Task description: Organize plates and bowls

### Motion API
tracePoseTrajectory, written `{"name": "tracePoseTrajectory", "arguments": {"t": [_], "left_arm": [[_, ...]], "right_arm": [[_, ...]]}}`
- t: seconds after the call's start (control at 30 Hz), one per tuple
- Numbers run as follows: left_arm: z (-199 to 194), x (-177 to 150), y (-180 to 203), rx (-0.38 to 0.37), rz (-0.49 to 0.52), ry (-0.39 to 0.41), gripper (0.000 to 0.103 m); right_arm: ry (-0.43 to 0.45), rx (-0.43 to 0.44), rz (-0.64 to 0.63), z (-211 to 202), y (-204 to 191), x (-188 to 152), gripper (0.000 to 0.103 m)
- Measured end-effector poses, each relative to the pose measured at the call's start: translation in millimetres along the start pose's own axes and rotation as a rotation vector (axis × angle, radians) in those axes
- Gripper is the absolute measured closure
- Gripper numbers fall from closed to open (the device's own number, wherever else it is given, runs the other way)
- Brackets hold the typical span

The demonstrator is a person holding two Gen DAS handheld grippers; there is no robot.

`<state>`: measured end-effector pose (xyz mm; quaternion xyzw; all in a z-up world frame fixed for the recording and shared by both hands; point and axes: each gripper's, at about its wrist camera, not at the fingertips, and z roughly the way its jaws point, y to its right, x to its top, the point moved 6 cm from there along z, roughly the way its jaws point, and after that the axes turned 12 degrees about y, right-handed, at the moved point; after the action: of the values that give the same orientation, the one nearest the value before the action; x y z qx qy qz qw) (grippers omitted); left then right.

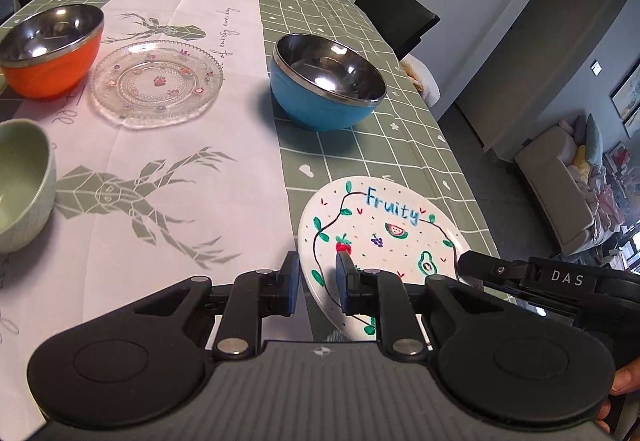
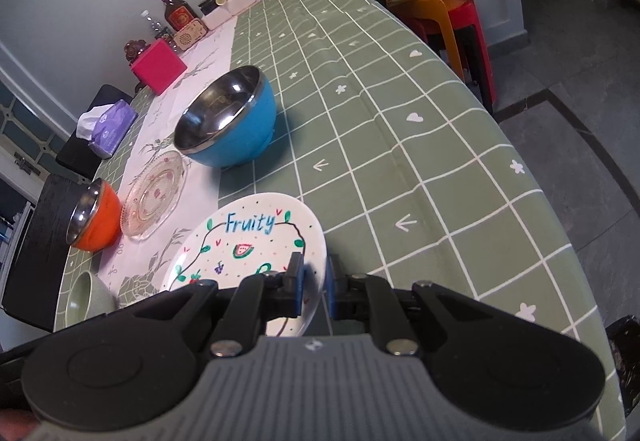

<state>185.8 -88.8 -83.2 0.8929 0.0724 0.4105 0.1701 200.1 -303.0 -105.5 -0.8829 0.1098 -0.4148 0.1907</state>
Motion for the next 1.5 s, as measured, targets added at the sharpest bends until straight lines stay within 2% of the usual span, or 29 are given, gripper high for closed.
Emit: {"name": "tracePoseTrajectory", "arguments": {"t": [0.23,0.53,0.77,1.07,1.5], "left_arm": [[-18,-21,3,-0.025,-0.027,-0.006,0.082],[-39,-51,9,-0.057,-0.028,-0.041,0.082],[-43,-66,6,-0.062,-0.043,-0.066,0.082],[-42,-78,5,-0.07,-0.053,-0.092,0.082],[-41,-80,5,-0.094,-0.033,-0.101,0.082]], "right_arm": [[0.053,-0.001,-0.046,-32,0,-16,0.094],[0.055,-0.016,-0.032,-57,16,-45,0.094],[0.015,-0.04,-0.051,-58,21,-65,0.093],[0.005,-0.08,-0.129,-56,18,-72,0.092],[0.005,-0.096,-0.163,-55,18,-74,0.09]]}}
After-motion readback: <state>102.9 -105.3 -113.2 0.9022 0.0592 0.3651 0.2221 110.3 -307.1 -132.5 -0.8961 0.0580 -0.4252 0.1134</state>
